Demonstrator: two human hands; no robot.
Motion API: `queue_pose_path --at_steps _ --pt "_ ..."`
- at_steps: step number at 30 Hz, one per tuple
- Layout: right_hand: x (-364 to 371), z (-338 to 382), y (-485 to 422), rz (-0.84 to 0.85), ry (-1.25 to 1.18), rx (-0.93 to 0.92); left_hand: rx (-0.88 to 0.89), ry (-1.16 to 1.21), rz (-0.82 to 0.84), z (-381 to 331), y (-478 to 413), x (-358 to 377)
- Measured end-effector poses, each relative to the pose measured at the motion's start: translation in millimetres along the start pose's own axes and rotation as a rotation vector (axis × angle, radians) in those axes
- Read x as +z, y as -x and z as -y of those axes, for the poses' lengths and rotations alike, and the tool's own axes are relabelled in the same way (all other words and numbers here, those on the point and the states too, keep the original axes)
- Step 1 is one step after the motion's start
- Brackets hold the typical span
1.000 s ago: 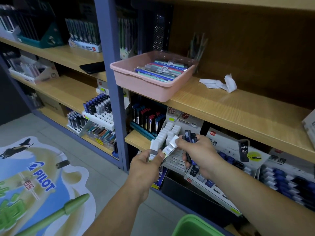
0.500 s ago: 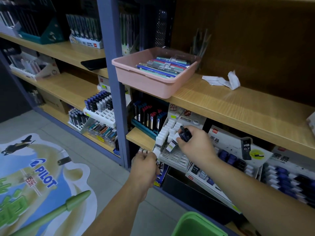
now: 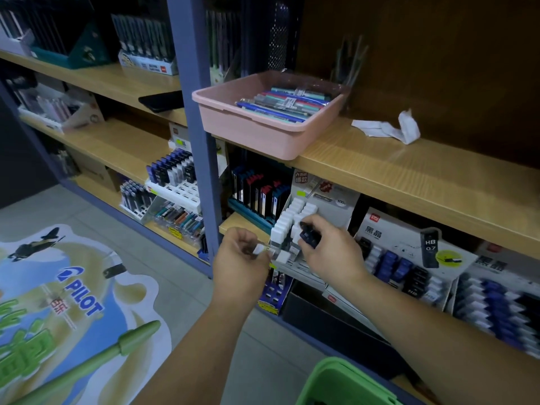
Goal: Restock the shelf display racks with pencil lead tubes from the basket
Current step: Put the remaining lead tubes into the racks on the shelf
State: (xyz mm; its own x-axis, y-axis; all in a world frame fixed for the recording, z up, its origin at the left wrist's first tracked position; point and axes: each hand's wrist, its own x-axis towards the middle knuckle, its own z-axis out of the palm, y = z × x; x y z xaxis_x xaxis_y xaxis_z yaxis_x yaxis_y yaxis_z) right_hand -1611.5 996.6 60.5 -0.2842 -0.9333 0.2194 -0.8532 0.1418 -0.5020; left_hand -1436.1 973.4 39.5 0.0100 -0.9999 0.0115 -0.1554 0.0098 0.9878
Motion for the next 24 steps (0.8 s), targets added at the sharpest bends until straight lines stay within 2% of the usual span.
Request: queue_pose_path --at_steps 5,9,11,13,16,19,22,24 --pt "2 -1 -7 0.036 -0.019 0.007 0.076 -0.013 0.077 2 -9 0" --pt "-4 1 -13 0.164 0.043 -0.047 0.148 -0.079 0.161 -6 -12 4" --pt "-8 5 -18 0.244 0.066 -0.016 0.206 -0.142 0.202 -11 -15 8" --pt "-13 6 -22 0.272 -0.074 0.044 0.263 -0.23 0.264 -16 -21 13" --pt "-28 6 -18 0.183 -0.409 0.177 0.305 -0.292 0.37 -15 -26 16" --pt "-41 5 4 0.299 -0.779 0.42 0.297 -0.305 0.41 -13 -29 16" --pt "-43 -2 24 0.403 -0.88 0.558 0.261 -0.257 0.407 -14 -33 17" --pt "-39 -8 30 0.342 -0.885 0.603 0.219 -0.183 0.406 -16 -32 19"
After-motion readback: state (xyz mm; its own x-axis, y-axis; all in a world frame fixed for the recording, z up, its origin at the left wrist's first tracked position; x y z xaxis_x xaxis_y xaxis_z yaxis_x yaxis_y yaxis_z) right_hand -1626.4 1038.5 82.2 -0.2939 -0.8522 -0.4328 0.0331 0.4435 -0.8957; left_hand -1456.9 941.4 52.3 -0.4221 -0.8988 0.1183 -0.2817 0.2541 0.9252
